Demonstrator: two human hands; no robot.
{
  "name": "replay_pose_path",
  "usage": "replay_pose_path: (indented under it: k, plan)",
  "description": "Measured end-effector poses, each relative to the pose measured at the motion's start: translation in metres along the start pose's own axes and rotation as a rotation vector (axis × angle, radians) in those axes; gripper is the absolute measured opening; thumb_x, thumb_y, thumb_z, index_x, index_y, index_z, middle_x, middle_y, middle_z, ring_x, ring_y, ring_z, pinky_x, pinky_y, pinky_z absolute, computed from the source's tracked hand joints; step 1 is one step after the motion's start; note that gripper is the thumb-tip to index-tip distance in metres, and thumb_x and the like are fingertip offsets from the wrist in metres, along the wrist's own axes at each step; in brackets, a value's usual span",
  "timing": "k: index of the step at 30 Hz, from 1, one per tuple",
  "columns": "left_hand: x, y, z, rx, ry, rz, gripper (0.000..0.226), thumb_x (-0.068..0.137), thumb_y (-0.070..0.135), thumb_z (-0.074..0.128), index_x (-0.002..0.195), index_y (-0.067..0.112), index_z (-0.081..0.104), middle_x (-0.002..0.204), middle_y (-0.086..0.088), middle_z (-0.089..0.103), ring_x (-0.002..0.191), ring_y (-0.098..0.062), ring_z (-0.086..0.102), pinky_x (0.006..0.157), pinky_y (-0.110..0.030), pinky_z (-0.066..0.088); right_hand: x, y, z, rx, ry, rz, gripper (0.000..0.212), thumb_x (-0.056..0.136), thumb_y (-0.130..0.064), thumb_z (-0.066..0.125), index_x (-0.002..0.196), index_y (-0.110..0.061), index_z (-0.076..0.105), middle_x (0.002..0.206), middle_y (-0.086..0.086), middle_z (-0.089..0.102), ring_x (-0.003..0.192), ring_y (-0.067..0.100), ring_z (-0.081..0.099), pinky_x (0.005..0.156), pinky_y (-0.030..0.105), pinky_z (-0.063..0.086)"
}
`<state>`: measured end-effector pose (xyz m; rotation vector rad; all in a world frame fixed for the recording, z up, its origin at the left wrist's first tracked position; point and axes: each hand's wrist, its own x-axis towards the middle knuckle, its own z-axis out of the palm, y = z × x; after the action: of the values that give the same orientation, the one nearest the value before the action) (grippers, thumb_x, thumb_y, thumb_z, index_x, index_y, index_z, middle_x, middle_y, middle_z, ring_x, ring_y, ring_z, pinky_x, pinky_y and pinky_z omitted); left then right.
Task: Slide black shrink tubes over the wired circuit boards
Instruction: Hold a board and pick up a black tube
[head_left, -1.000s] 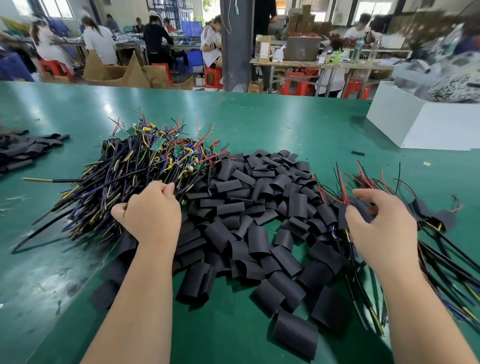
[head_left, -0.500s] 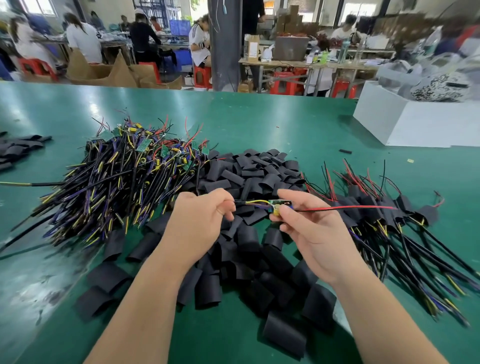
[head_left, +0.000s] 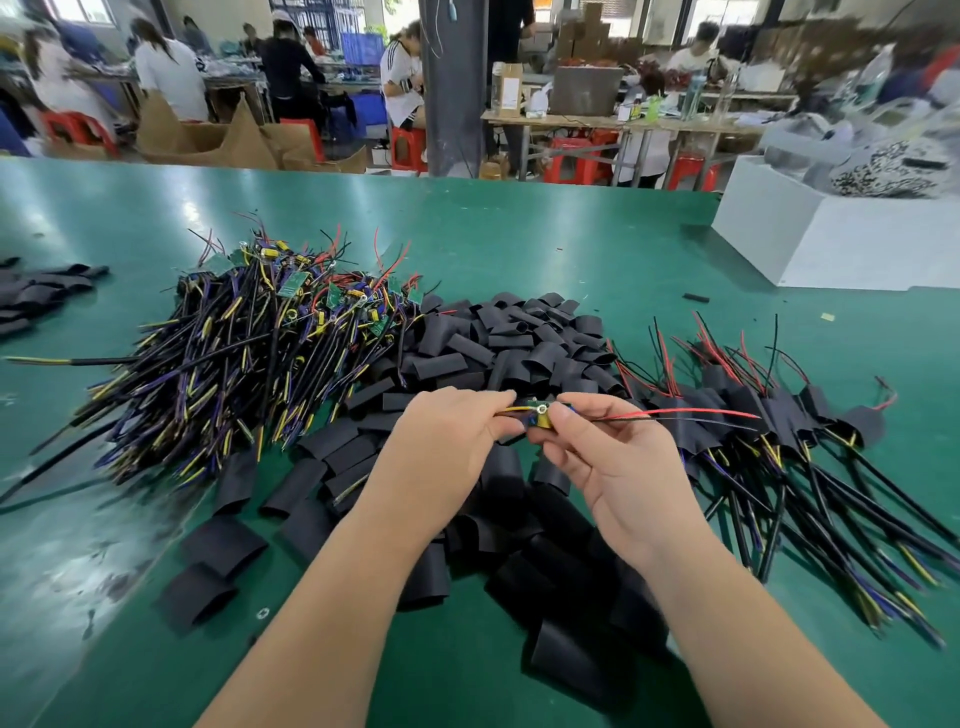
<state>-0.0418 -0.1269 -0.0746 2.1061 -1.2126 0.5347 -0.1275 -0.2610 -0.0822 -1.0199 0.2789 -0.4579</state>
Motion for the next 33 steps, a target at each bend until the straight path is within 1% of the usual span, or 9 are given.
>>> replay_pose_path:
  k: [4,6,9,11,14,19,23,27,33]
  plan:
    - [-0.002,-0.003,-0.004,0.048,0.000,0.001,0.022,0.090,0.020,0.053,0.086,0.008,0.072,0.070,0.001,0.068,0.066,-0.027,0.061,0.063,-0.042,0.043,0.001,0.000,-0.004,-0.065,-0.117,-0.008,0.039,0.070,0.001,0.074,0.106,-0.008,0.062,0.085,0.008,0.074,0.083,0.021,0.072,0.068,0.021,0.054]
    - [-0.004,-0.005,-0.005,0.071,0.006,-0.024,0.021,0.090,0.019,0.054,0.084,0.008,0.071,0.068,0.001,0.066,0.066,-0.027,0.061,0.065,-0.041,0.042,0.002,0.004,-0.007,-0.537,-0.091,-0.095,0.034,0.078,-0.002,0.075,0.105,-0.020,0.064,0.094,0.001,0.073,0.089,0.019,0.068,0.076,0.024,0.052]
    - [-0.005,-0.008,-0.004,0.075,0.020,-0.051,0.017,0.088,0.015,0.056,0.082,0.008,0.070,0.066,0.002,0.066,0.065,-0.024,0.062,0.070,-0.041,0.037,0.001,0.019,-0.009,-1.579,0.000,-0.222,0.040,0.083,-0.052,0.064,0.117,-0.032,0.061,0.119,-0.009,0.057,0.112,0.018,0.049,0.094,0.033,0.035]
    - [-0.006,-0.010,-0.003,0.085,0.022,-0.061,0.013,0.085,0.011,0.057,0.081,0.010,0.070,0.066,0.003,0.065,0.064,-0.023,0.061,0.070,-0.038,0.032,0.001,0.028,-0.007,-1.770,-0.035,-0.190,0.055,0.081,-0.070,0.051,0.120,-0.032,0.061,0.122,-0.009,0.047,0.117,0.019,0.038,0.094,0.035,0.023]
    - [-0.007,-0.012,-0.001,0.077,0.014,-0.073,0.012,0.083,0.008,0.057,0.080,0.013,0.069,0.067,0.007,0.064,0.066,-0.021,0.060,0.069,-0.035,0.029,0.001,0.030,0.001,-1.683,-0.069,-0.220,0.045,0.077,-0.069,0.058,0.102,-0.033,0.066,0.112,-0.011,0.047,0.110,0.014,0.038,0.089,0.032,0.019]
    - [-0.008,-0.020,0.001,0.074,0.001,-0.101,0.013,0.086,0.012,0.056,0.082,0.017,0.067,0.068,0.010,0.062,0.069,-0.019,0.059,0.071,-0.035,0.028,0.000,0.017,0.000,-1.160,0.084,-0.264,0.034,0.076,-0.019,0.066,0.057,-0.012,0.039,0.063,0.000,0.044,0.060,0.016,0.038,0.060,0.031,0.026]
    - [-0.009,-0.025,-0.003,0.016,0.013,-0.129,0.022,0.082,0.002,0.054,0.085,0.018,0.069,0.071,0.013,0.064,0.072,-0.014,0.059,0.076,-0.037,0.031,0.004,-0.004,-0.007,-0.407,0.060,0.014,0.035,0.086,0.003,0.056,0.060,-0.008,0.035,0.064,0.015,0.063,0.043,0.015,0.027,0.053,0.034,0.016]
    - [-0.010,-0.029,-0.006,-0.031,0.023,-0.158,0.025,0.085,0.001,0.052,0.088,0.019,0.070,0.074,0.012,0.067,0.075,-0.014,0.061,0.080,-0.039,0.033,0.010,-0.023,-0.027,-0.105,0.178,-0.052,0.034,0.087,0.004,0.056,0.060,-0.009,0.039,0.058,0.008,0.037,0.042,0.012,0.034,0.046,0.021,0.029]
    - [-0.010,-0.029,-0.009,-0.061,0.054,-0.158,0.020,0.089,0.009,0.054,0.087,0.019,0.070,0.069,0.018,0.060,0.071,-0.006,0.058,0.081,-0.038,0.035,0.017,-0.036,-0.041,0.017,0.302,-0.051,0.033,0.093,-0.018,0.056,0.060,-0.019,0.064,0.072,-0.001,0.065,0.057,0.013,0.051,0.061,0.023,0.038]
